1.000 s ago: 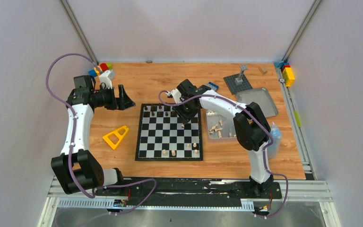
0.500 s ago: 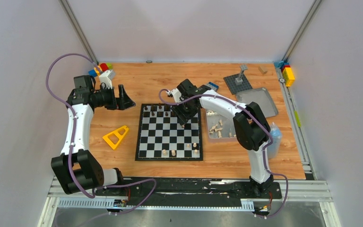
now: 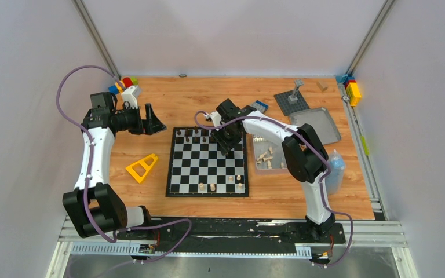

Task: Set up the chess pieces on the board
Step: Pick up the chess piece from the chessboard, then place the chess piece on the chessboard.

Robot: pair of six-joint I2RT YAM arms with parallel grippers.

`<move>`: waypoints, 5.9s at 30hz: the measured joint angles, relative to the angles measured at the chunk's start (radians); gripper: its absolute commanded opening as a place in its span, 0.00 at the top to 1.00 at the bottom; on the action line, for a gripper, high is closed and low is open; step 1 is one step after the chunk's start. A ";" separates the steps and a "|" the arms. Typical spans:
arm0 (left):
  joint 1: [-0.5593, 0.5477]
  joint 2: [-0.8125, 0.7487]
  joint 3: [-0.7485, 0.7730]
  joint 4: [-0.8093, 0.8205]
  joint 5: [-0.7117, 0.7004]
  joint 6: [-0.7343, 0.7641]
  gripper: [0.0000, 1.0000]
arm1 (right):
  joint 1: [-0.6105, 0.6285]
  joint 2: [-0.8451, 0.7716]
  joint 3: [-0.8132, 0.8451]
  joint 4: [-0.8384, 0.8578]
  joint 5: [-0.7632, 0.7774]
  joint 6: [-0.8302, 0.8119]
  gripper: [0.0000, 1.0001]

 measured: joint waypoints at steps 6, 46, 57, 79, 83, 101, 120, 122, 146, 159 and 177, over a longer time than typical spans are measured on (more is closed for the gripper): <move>0.000 0.000 -0.004 0.001 0.002 0.000 0.00 | 0.000 0.000 -0.002 0.000 0.000 -0.001 0.69; -0.072 0.002 -0.065 0.079 0.259 0.035 0.13 | -0.002 -0.287 -0.179 0.080 -0.226 -0.175 0.96; -0.382 0.103 -0.017 0.136 0.387 -0.028 0.29 | -0.002 -0.402 -0.188 0.200 -0.421 -0.175 0.97; -0.501 0.202 0.027 0.180 0.422 -0.119 0.55 | -0.002 -0.446 -0.188 0.249 -0.462 -0.138 0.97; -0.507 0.204 0.027 0.183 0.422 -0.120 0.61 | -0.002 -0.447 -0.188 0.251 -0.462 -0.135 0.97; -0.513 0.204 0.085 0.080 0.360 -0.010 0.94 | -0.015 -0.470 -0.231 0.260 -0.426 -0.128 0.49; -0.515 -0.123 -0.344 -0.081 -0.352 0.399 0.91 | -0.241 -0.711 -0.474 0.241 -0.362 -0.207 0.48; -0.515 -0.126 -0.379 -0.075 -0.383 0.412 0.91 | -0.246 -0.711 -0.491 0.240 -0.360 -0.209 0.48; -0.515 -0.072 -0.415 -0.060 -0.378 0.603 0.89 | -0.295 -0.724 -0.595 0.241 -0.344 -0.224 0.49; -0.515 -0.053 -0.415 -0.088 -0.367 0.625 0.87 | -0.315 -0.724 -0.602 0.249 -0.345 -0.223 0.49; -0.516 -0.064 -0.423 -0.077 -0.378 0.622 0.46 | -0.346 -0.725 -0.608 0.252 -0.344 -0.223 0.48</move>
